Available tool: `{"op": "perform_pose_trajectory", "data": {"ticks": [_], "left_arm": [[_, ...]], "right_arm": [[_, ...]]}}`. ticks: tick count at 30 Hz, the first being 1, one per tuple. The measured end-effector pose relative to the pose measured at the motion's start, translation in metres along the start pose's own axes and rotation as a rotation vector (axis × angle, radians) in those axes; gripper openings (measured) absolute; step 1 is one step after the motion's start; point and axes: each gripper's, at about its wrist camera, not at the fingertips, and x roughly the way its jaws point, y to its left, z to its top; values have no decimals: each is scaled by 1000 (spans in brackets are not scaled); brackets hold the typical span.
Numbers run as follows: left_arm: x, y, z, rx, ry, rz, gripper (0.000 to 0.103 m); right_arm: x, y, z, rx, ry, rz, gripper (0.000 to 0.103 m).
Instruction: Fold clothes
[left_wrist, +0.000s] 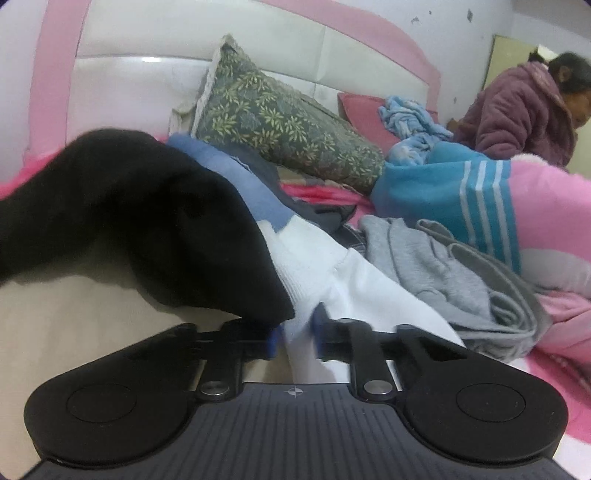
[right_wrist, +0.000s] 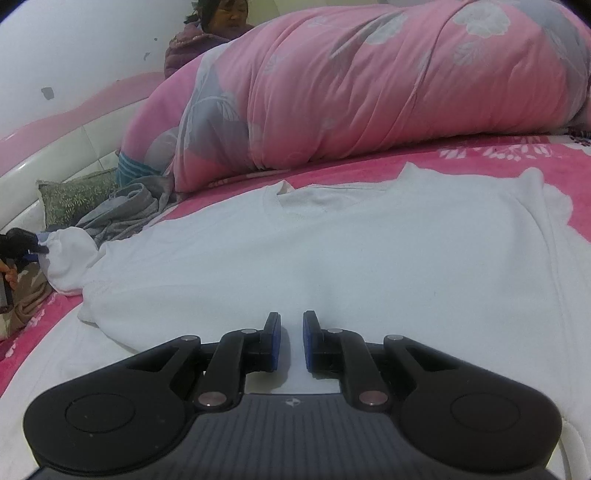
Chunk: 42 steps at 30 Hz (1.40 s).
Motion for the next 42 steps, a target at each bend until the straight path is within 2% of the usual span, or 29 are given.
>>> {"op": "perform_pose_trajectory", "data": {"ticks": [6,10,12,16,17,18,19,20,21,24,27,31,35,36,39,42], "left_arm": [[-43,-23,5,24,-111,-30,5],[-106,-74,10,76,-205,-121,5],[-155,-118,8,115,-243,-234,5],[-257,-207,-15,251,-176,-607,9],[-280,-227,-27,321,-140,-713,20],[-301,-246,-39,395,-104,-817,39],[-318,-258,-54,453,-84,-894,49],[-333,-267,-69,504,-70,-958,60],[-339,-269,-80,536,-60,-970,62],[-347,-262,-111,608,-34,-931,62],[-324,-239,-115,580,19,-855,62],[-270,-203,-99,520,32,-642,62],[-206,-167,-90,442,112,-461,63],[-190,-160,-92,409,146,-437,63],[-155,-136,-98,265,236,-432,63],[-135,-114,-109,118,302,-472,62]], "right_arm": [[-1,-3,0,24,-3,10,13],[-5,-14,1,102,-21,50,13],[-10,-22,2,152,-46,72,14],[-23,-45,3,269,-106,113,14],[-26,-51,3,300,-121,123,14],[-29,-57,3,330,-136,133,14],[-33,-64,3,361,-151,142,14],[-35,-70,2,393,-158,148,14],[-35,-77,1,430,-158,154,14],[-32,-94,-3,533,-145,194,14],[-28,-98,-4,560,-120,214,17],[-24,-97,-2,559,-107,224,24],[-23,-99,-4,598,-106,248,34],[-23,-99,-5,605,-106,244,35],[-22,-99,-7,633,-104,223,35],[-19,-98,-3,705,-89,166,35]]}}
